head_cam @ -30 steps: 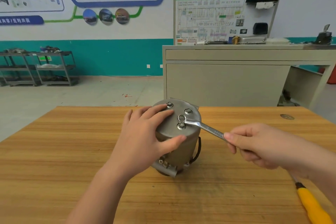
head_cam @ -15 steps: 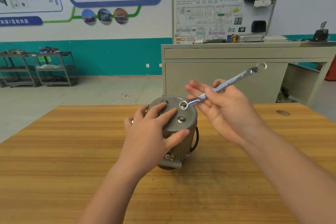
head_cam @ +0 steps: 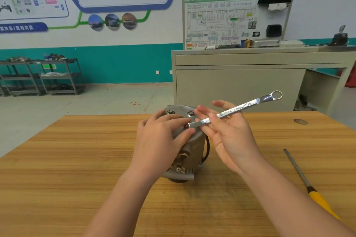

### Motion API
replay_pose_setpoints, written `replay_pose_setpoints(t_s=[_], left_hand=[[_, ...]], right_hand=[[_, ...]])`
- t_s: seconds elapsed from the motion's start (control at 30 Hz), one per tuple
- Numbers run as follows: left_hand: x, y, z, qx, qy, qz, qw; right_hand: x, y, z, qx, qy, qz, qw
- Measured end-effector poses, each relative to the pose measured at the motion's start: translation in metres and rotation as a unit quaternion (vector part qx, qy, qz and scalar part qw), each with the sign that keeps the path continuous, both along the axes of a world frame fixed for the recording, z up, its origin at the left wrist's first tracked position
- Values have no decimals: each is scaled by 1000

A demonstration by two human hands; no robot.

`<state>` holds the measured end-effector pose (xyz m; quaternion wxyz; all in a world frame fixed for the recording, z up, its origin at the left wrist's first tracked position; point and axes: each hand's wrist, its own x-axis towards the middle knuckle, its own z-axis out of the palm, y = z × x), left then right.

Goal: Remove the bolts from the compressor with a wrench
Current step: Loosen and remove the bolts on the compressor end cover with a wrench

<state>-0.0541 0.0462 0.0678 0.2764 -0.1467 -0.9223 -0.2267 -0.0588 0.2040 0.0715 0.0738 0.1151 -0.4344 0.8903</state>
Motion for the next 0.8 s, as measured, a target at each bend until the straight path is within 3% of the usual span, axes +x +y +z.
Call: replay_pose_setpoints(t_s=[0.17,0.27,0.4,0.8], left_hand=[[2,3,-6,86,50,-9,995],[1,3,-4,85,58,-4,995],[1,2,-2,-20,6,7,1000],[-4,3,-5,-45,17,13,999]], right_hand=[[-3,5,9,42,-69,-19,997],[-3,14,17,55,-123,-45,990],[0,22,18,11,-90,-47,995],[16,-2,-18,23,41,-171,984]])
